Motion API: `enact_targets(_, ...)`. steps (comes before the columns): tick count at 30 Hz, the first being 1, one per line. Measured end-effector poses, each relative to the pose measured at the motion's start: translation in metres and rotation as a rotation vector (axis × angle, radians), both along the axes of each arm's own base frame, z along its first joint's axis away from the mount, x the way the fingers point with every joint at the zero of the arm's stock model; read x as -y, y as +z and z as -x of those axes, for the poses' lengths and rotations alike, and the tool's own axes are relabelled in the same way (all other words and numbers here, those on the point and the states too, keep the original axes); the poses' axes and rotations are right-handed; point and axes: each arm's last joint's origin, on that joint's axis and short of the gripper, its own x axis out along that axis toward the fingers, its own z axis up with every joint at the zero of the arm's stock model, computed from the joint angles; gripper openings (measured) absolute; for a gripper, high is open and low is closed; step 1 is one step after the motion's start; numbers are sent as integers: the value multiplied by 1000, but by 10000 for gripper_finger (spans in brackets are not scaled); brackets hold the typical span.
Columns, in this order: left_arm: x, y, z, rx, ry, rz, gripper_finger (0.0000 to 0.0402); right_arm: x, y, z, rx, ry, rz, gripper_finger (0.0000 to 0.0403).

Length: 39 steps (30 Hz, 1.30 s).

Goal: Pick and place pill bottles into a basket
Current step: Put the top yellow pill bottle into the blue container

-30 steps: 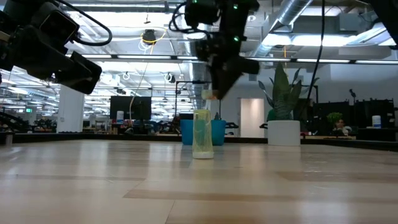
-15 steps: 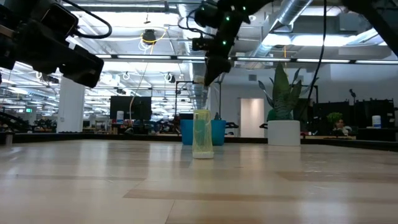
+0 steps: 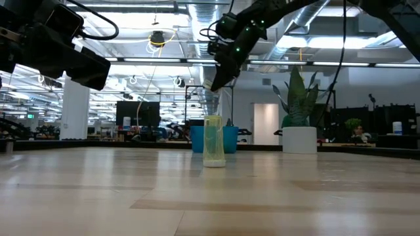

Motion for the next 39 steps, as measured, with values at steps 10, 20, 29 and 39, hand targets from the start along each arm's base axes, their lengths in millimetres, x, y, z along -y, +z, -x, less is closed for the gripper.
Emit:
enact_targets(10, 0, 0, 0, -2, 1, 4, 128, 3, -32, -13, -56, -29, -66, 98)
enact_targets(20, 0, 0, 0, -2, 18, 1, 128, 1, -64, -23, -159, 15, -53, 101)
enact_targets(29, -1, 0, 0, -4, 29, 2, 128, 6, -69, -22, -187, 0, -30, 102)
enact_targets(39, -1, 0, 0, -4, 31, 2, 128, 5, -69, -22, -193, 14, -22, 102)
